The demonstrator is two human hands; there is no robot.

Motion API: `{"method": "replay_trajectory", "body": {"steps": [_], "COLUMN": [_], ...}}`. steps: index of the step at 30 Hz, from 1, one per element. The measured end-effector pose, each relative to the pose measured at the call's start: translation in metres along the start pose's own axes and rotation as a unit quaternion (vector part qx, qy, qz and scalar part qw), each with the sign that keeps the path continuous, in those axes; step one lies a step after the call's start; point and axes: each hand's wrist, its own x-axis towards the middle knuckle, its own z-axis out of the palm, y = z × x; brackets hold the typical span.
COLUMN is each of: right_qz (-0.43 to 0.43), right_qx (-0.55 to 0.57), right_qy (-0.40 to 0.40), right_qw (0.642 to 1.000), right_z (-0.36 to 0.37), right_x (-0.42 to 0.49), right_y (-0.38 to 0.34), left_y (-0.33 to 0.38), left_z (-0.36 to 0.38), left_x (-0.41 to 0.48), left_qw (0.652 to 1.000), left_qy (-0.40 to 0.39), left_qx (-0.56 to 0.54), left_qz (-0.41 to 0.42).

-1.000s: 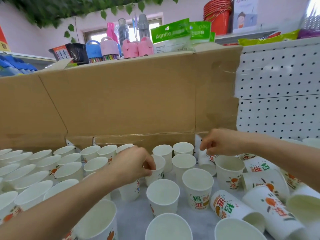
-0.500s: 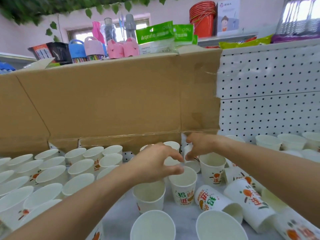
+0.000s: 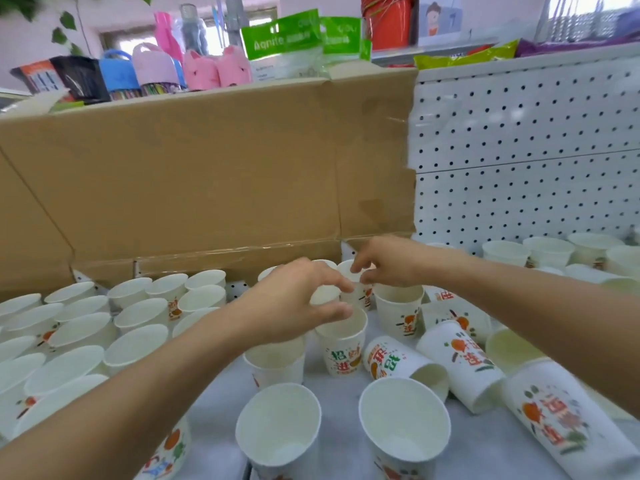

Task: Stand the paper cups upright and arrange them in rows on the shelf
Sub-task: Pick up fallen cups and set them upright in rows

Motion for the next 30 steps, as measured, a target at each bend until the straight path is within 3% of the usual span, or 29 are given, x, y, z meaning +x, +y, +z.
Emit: {"method": "replay_trajectory", "body": {"steps": [5, 9, 15, 19, 25, 30], "right_qz": [-0.039, -0.031, -0.004, 0.015, 0.013, -0.022], "right_qx": [0.088, 0.086, 0.006, -0.022, 0.008, 0.035], "right_qy": [0.073, -0.006, -0.088, -0.103, -0.085, -0.018], "right_qw": [0.993, 0.996, 0.996, 0.994, 0.996, 0.999], "right_z": [-0.026, -0.035, -0.021, -0.01, -0.003, -0.003], "right_x": [-0.066, -0.123, -0.145, -0.147, -0.146, -0.156], "right_y": [-0.001, 0.0, -0.002, -0.003, 0.001, 0.011], "left_y": [0.05, 0.086, 0.097, 0.077, 0.047, 0.063], "left_z": [-0.007, 0.015, 0.052, 0.052, 0.041, 0.047], "left_x": [-0.043, -0.075, -0.082, -0.092, -0.096, -0.089], "left_qw": [0.996, 0.996, 0.993, 0.992, 0.993, 0.983], "left_qy": [-0.012, -0.052, 0.026, 0.051, 0.034, 0.108], "left_qx": [-0.086, -0.024, 0.082, 0.109, 0.106, 0.149], "left_qz": [0.028, 0.067, 0.081, 0.039, -0.033, -0.025]}}
